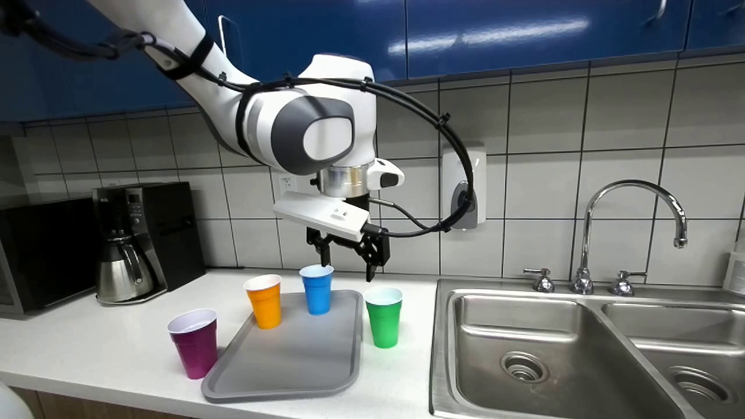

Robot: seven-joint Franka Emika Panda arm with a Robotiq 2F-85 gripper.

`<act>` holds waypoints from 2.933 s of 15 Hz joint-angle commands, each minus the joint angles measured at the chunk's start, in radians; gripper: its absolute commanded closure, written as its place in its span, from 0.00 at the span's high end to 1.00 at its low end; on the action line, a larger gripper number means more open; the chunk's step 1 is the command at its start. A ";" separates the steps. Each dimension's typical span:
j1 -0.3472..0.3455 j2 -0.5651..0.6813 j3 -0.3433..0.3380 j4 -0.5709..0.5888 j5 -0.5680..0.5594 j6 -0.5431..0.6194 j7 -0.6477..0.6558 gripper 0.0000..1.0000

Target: Put the green and purple cups on the tray

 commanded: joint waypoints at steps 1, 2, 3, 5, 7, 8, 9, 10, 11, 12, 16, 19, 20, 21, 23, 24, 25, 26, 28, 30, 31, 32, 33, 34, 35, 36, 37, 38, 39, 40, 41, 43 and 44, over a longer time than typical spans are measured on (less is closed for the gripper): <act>-0.015 0.030 0.030 -0.007 0.004 0.061 0.005 1.00; -0.011 0.036 0.030 -0.006 0.011 0.063 -0.003 1.00; -0.013 0.043 0.034 -0.007 0.006 0.073 0.004 1.00; -0.012 0.058 0.038 -0.004 0.008 0.085 0.005 1.00; -0.012 0.073 0.046 0.003 0.005 0.093 0.014 1.00; -0.011 0.080 0.049 0.006 0.006 0.098 0.015 1.00; -0.011 0.089 0.053 0.010 0.005 0.101 0.019 1.00; -0.011 0.098 0.057 0.015 0.004 0.106 0.024 1.00; -0.010 0.107 0.061 0.019 0.004 0.112 0.025 1.00; -0.010 0.118 0.065 0.023 0.003 0.121 0.029 1.00; -0.011 0.169 0.083 0.049 -0.003 0.157 0.041 1.00; -0.011 0.214 0.097 0.082 0.003 0.181 0.056 1.00; -0.010 0.228 0.101 0.094 0.012 0.189 0.060 1.00; -0.011 0.243 0.106 0.108 0.013 0.193 0.068 1.00; -0.012 0.274 0.117 0.135 0.012 0.201 0.080 1.00; -0.013 0.291 0.122 0.151 0.012 0.205 0.085 1.00; -0.015 0.310 0.128 0.169 0.013 0.200 0.095 1.00; -0.016 0.329 0.134 0.187 0.011 0.202 0.103 1.00; -0.020 0.370 0.145 0.224 -0.001 0.200 0.129 1.00; -0.023 0.412 0.154 0.260 -0.013 0.201 0.153 1.00; -0.025 0.435 0.158 0.278 -0.020 0.201 0.166 1.00; -0.025 0.455 0.161 0.294 -0.026 0.199 0.179 1.00; -0.025 0.477 0.163 0.311 -0.034 0.195 0.194 1.00; -0.026 0.496 0.166 0.325 -0.040 0.193 0.207 1.00; -0.025 0.513 0.167 0.336 -0.049 0.196 0.219 1.00; -0.025 0.529 0.168 0.348 -0.055 0.194 0.228 1.00; -0.025 0.544 0.168 0.358 -0.062 0.194 0.235 1.00; -0.025 0.556 0.167 0.368 -0.072 0.191 0.244 1.00; -0.023 0.569 0.165 0.376 -0.085 0.191 0.254 1.00; -0.023 0.578 0.164 0.382 -0.093 0.191 0.261 1.00; -0.023 0.590 0.163 0.389 -0.102 0.189 0.270 1.00; -0.022 0.604 0.161 0.397 -0.118 0.189 0.284 1.00; -0.022 0.610 0.162 0.400 -0.122 0.188 0.288 1.00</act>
